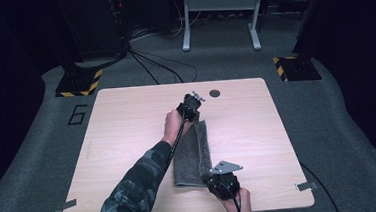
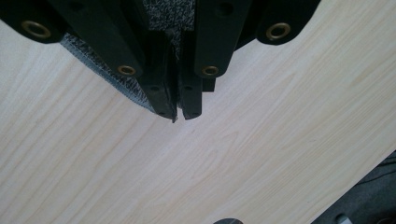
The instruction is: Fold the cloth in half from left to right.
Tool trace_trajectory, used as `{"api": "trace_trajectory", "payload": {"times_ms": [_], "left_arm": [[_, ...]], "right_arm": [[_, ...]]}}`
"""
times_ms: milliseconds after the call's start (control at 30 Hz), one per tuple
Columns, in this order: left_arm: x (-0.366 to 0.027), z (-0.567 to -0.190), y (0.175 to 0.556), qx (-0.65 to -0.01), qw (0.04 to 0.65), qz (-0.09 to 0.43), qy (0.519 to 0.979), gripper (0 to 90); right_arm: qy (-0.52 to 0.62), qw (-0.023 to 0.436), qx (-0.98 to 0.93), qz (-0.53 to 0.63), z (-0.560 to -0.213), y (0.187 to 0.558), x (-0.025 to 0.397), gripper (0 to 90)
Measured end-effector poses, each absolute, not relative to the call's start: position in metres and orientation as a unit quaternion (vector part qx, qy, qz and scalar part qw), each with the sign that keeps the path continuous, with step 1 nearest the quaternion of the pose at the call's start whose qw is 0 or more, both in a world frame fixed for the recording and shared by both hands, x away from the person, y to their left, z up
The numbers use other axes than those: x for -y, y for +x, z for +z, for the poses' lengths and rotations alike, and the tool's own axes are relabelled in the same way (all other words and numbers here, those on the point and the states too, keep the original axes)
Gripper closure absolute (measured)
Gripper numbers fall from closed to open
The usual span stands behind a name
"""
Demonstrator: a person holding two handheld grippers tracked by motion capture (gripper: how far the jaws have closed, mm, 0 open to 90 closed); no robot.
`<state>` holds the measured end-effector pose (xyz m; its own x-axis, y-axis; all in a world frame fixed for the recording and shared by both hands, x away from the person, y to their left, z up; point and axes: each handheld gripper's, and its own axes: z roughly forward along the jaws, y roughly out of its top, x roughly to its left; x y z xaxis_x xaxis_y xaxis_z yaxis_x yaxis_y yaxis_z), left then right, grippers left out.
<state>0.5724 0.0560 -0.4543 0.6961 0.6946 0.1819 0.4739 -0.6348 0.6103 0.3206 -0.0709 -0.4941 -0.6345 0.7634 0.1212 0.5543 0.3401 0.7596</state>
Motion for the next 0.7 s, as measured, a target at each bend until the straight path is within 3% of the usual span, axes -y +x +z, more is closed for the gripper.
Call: {"api": "trace_trajectory", "payload": {"times_ms": [633, 667, 700], "left_arm": [[-0.061, -0.458, 0.580, -0.351, 0.251, 0.201, 0.879, 82.1], [-0.061, -0.459, 0.581, -0.354, 0.250, 0.196, 0.880, 80.1], [-0.061, -0.461, 0.582, -0.364, 0.250, 0.188, 0.877, 65.8]], "right_arm": [[0.409, 0.126, -0.810, 0.400, -0.495, 0.324, 0.066, 86.6], [0.418, 0.125, -0.806, 0.399, -0.496, 0.324, 0.068, 86.4], [0.423, 0.123, -0.807, 0.393, -0.498, 0.325, 0.072, 85.7]]}}
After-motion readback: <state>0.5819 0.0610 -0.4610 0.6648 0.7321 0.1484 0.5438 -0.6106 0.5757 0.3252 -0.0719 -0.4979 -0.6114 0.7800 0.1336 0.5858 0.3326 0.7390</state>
